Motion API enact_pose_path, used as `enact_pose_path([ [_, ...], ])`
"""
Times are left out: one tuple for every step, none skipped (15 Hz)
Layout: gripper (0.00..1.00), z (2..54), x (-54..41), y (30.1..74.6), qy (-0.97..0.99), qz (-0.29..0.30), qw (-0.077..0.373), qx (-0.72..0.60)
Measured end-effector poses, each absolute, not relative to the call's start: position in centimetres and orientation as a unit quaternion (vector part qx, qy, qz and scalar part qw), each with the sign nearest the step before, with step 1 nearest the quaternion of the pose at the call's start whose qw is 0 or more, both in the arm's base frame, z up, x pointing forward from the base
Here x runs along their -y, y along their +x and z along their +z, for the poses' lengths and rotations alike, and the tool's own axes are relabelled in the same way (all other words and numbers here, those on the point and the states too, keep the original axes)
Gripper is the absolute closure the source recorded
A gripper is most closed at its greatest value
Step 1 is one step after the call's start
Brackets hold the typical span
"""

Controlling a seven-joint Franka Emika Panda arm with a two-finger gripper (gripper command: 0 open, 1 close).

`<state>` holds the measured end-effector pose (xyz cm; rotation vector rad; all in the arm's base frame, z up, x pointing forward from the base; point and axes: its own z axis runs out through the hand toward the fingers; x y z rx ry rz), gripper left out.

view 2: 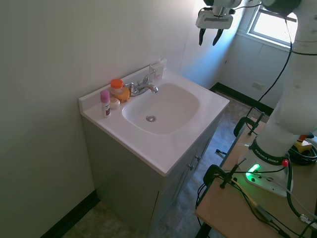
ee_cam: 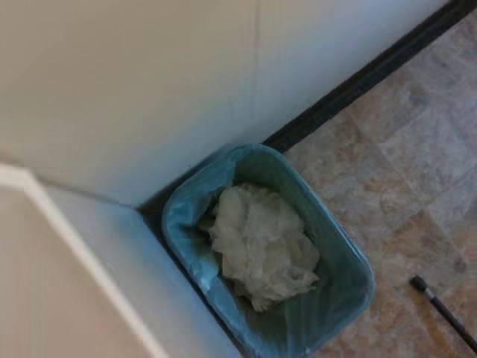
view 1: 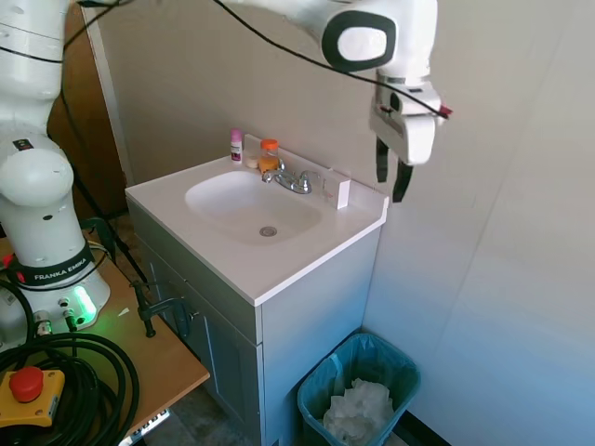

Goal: Throw the tissue in the trash bin

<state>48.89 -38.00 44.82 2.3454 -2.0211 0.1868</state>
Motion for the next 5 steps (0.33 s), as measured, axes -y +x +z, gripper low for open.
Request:
enact_pose_path([
  [0.00,45.1,35.5,48.8,0.767,0.062,0.026,0.638],
  [0.00,44.9,32.8,48.9,0.778,0.065,0.031,0.624],
  [0.00,44.4,30.0,49.0,0.788,0.069,0.037,0.611],
  [0.00,43.5,27.3,48.8,0.794,0.071,0.043,0.602],
  [0.00,42.6,24.8,48.4,0.800,0.073,0.048,0.593],
])
